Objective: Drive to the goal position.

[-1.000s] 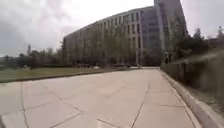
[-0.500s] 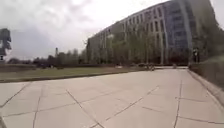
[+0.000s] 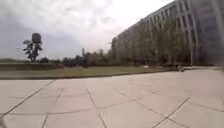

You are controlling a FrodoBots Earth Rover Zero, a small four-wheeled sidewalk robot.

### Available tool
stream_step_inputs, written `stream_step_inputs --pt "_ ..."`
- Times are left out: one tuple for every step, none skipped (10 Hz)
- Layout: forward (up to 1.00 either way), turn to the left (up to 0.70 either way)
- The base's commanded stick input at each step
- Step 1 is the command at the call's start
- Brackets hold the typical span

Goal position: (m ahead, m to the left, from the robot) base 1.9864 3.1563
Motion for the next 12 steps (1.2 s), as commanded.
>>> stream_step_inputs --pt "0.7 0.35" --pt "0.7 0.35" --pt "0.7 0.35" --pt "0.7 0.35" --pt "0.7 0.35" --pt "0.7 0.35" --pt "0.7 0.35" --pt "0.7 0.35" --pt "0.7 0.35" --pt "0.7 0.35" --pt "0.7 0.35" --pt "0.7 0.35"
